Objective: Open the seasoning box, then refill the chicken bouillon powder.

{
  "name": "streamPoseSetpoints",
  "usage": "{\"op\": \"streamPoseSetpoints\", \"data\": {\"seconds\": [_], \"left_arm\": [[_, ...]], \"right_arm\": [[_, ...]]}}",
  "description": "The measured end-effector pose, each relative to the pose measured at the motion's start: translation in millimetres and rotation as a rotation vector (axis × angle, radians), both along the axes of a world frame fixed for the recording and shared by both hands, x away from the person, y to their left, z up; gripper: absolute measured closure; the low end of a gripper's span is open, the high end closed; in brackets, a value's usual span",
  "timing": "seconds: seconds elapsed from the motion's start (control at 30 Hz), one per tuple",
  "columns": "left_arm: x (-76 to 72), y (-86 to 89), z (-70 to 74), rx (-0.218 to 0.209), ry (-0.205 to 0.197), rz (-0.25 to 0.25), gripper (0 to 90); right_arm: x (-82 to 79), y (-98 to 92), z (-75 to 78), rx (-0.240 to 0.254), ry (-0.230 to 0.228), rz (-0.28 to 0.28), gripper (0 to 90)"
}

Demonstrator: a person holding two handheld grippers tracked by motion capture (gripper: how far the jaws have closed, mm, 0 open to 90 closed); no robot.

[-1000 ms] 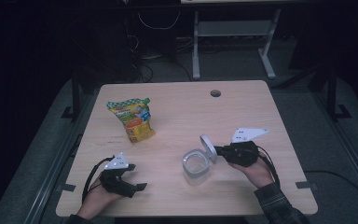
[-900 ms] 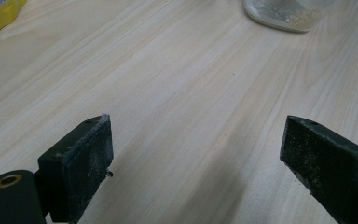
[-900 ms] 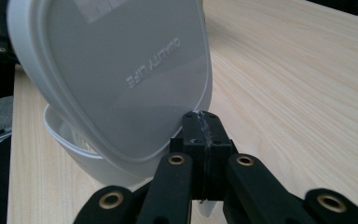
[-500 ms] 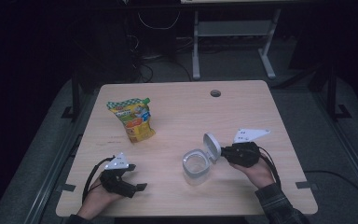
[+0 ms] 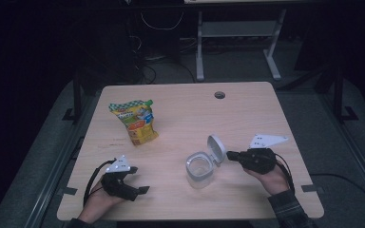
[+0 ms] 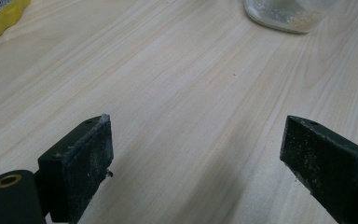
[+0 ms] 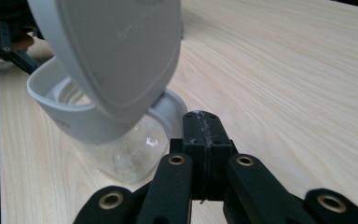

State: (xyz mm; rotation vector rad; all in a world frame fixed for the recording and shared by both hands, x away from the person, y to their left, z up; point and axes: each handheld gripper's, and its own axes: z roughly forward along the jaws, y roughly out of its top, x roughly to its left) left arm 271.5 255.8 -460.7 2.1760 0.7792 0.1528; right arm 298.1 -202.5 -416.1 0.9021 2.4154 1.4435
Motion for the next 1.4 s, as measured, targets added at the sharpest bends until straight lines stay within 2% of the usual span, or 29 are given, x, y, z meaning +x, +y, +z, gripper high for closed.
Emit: {"op": "streamPoseSetpoints", "data": {"seconds": [0.1,0.4,0.57,0.67,0.9,1.07,1.4], "left_arm": [[0.1,1.0,0.8,0.0,-0.004,0.001,8.7],[-0.9,1.2,2.3,-0.01,-0.012,0.01,8.7],[-0.3,3.1,3.2,-0.01,-0.01,0.022,8.7],[0.1,3.6,3.6,-0.008,-0.015,0.023,8.7],[1.4,4.9,5.3,-0.001,-0.017,0.03,8.7],[3.0,7.0,8.5,-0.015,-0.024,0.043,8.7],[15.9,20.0,26.8,-0.044,-0.064,0.086,10.1]], "right_arm": [[-11.4,-5.1,-1.7,0.002,0.005,-0.009,90.0],[-28.0,-4.9,-5.2,0.019,0.023,0.001,90.0],[-39.1,-2.4,-5.9,0.038,0.033,0.04,90.0],[-44.9,6.9,-4.8,0.043,0.029,0.093,90.0],[-46.8,18.6,-1.4,0.062,0.022,0.133,90.0],[-47.0,24.7,1.1,0.083,0.023,0.152,90.0],[-43.3,40.3,9.2,0.104,-0.003,0.179,90.0]]}}
